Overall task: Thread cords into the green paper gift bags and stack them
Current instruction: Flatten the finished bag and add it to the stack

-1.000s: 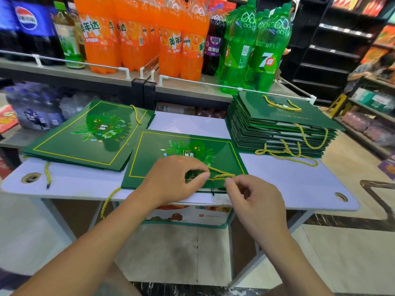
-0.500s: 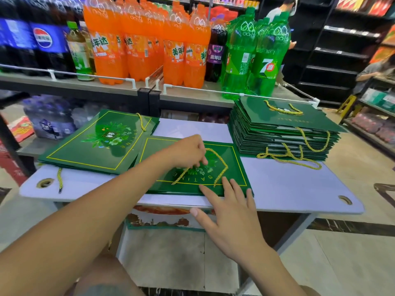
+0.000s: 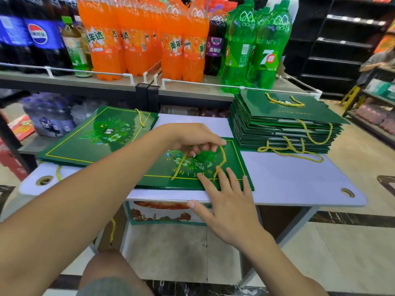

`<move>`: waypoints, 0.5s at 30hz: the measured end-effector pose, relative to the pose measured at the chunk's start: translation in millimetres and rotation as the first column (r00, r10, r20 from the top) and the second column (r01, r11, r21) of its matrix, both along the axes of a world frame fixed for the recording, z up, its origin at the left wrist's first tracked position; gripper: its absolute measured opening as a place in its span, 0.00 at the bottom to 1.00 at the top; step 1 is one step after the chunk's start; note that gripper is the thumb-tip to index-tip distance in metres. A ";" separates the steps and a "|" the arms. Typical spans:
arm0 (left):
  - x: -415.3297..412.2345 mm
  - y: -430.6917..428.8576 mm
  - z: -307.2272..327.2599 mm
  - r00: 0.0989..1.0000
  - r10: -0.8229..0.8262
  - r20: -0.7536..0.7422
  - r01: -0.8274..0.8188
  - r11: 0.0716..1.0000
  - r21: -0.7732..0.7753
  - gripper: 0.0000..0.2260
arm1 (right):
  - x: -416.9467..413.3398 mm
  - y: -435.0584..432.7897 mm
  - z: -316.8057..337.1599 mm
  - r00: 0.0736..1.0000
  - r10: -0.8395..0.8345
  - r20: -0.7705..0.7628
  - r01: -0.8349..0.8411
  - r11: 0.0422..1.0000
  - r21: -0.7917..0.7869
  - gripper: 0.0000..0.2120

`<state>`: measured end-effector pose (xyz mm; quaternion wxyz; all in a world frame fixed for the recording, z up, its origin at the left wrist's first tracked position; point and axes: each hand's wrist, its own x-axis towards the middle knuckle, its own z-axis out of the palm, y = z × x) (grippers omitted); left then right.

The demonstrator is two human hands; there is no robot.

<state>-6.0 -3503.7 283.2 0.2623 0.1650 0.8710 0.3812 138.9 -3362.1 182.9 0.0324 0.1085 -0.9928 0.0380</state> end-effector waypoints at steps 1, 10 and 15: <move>-2.0 0.9 -2.0 0.999 0.035 0.001 -0.035 0.998 0.046 0.14 | -1.7 -0.2 0.2 1.000 -0.004 -0.006 0.004 1.000 -0.009 0.41; 3.0 10.8 -11.5 0.997 -0.025 -0.077 0.018 0.995 -0.093 0.17 | -12.7 -3.2 -12.5 0.996 -0.004 -0.089 0.007 0.999 0.032 0.38; -5.2 12.8 -12.6 0.980 0.115 -0.165 -0.108 0.993 0.047 0.12 | -14.0 -2.9 -12.6 0.997 0.001 -0.078 0.001 1.000 0.026 0.41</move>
